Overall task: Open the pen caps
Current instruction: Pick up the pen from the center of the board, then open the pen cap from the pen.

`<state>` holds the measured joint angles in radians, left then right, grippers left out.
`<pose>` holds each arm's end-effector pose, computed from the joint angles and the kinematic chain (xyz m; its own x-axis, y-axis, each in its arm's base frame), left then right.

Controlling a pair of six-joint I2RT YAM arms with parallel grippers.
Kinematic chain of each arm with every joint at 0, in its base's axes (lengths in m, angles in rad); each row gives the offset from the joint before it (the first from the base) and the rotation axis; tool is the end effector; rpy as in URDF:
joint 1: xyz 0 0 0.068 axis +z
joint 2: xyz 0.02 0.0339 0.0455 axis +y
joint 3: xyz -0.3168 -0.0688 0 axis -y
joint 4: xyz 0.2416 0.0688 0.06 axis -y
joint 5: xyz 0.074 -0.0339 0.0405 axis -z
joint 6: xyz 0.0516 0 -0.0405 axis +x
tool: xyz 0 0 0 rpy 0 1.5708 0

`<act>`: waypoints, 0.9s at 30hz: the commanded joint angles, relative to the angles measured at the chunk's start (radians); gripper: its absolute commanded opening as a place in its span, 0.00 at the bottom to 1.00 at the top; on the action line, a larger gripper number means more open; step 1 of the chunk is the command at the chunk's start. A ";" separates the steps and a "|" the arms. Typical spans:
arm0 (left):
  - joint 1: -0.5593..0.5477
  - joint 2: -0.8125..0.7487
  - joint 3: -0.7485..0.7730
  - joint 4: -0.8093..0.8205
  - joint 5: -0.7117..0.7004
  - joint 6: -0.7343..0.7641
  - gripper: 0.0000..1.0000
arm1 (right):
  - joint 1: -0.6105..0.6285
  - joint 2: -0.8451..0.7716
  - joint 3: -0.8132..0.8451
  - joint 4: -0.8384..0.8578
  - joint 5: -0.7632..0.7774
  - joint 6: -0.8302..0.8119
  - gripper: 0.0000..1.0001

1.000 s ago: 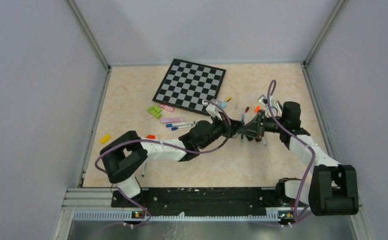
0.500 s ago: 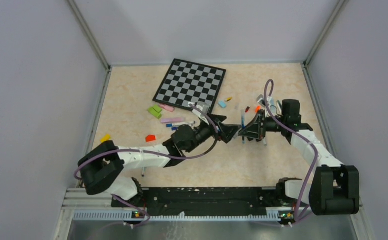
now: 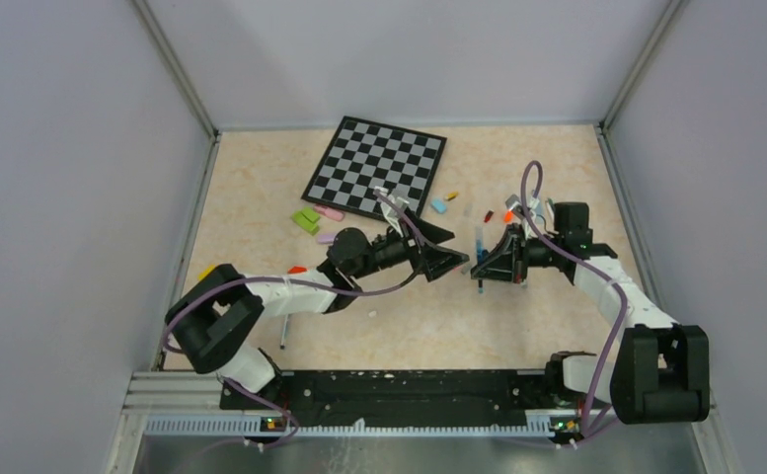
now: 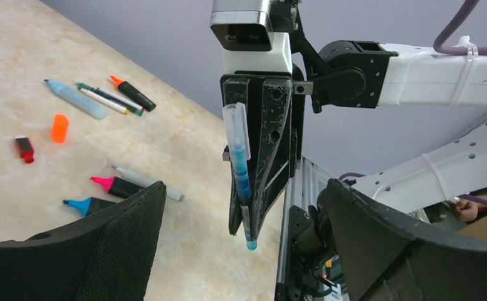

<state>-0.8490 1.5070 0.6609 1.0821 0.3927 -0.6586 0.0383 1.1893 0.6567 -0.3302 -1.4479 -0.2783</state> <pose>0.1987 -0.2556 0.3170 -0.4527 -0.3415 -0.8237 0.8374 0.1545 -0.5243 0.1908 0.0586 0.2755 -0.5514 -0.0548 -0.8324 -0.8332 0.0860 0.5463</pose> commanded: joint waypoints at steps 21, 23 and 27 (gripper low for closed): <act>-0.001 0.277 0.283 0.195 0.171 -0.160 0.37 | 0.031 0.003 0.006 0.042 -0.050 -0.016 0.00; 0.001 0.284 0.286 0.214 0.182 -0.173 0.19 | 0.032 0.004 0.005 0.042 -0.050 -0.016 0.00; 0.017 0.287 0.301 0.257 0.198 -0.195 0.00 | 0.032 0.009 0.002 0.050 -0.062 -0.008 0.00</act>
<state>-0.8459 1.7878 0.9142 1.2201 0.5583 -0.8284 0.0578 1.1900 0.6559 -0.3149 -1.4822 -0.2775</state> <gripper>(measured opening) 0.057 0.055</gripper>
